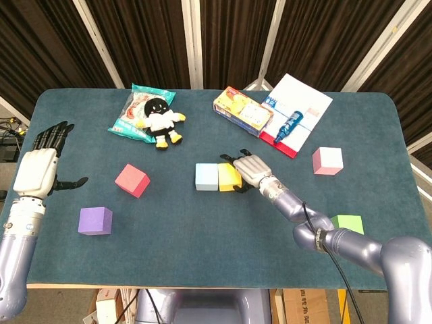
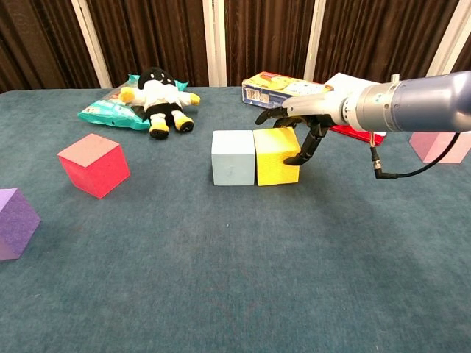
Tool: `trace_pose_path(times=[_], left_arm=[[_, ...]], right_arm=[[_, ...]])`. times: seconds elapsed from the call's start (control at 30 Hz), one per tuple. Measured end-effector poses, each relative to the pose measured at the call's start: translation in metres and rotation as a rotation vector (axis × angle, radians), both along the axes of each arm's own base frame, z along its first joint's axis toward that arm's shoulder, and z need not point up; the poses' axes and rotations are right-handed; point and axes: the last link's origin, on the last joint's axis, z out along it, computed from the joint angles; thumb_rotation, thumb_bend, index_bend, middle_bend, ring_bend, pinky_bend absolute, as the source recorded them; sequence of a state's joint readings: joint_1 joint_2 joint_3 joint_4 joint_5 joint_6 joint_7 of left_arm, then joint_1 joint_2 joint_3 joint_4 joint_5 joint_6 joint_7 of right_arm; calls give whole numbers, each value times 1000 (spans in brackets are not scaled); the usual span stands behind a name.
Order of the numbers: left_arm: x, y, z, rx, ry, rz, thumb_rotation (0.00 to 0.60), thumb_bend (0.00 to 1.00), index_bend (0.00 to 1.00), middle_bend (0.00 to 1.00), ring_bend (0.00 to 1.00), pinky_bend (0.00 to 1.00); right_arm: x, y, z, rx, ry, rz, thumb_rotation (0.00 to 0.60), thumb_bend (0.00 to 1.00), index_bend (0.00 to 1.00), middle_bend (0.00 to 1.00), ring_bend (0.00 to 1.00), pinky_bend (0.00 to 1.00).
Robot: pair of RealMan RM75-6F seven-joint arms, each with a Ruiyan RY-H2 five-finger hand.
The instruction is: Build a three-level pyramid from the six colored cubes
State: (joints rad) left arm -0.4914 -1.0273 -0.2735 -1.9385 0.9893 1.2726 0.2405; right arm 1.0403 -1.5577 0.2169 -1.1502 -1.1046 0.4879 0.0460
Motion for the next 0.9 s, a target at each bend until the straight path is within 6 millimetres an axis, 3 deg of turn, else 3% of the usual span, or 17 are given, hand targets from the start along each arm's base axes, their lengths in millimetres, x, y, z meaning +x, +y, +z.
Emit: trace_pose_path(times=[0.4,0.63,0.9], left_arm=[[-1,1,0,-2,2,5,600,78,0,12,0,0],[-1,1,0,0,2,6,600,78,0,12,0,0],[-1,1,0,3,0,5,600,78,0,11,0,0]], right_arm=[[-3,-1,-3,-10,14,-6,600,379,0,397,300,0],[-4,0,-4,-10,19,-10,600,378,0,392,245,0],[-2,2,-2,-17,7,-17,600,379,0,197,88,0]])
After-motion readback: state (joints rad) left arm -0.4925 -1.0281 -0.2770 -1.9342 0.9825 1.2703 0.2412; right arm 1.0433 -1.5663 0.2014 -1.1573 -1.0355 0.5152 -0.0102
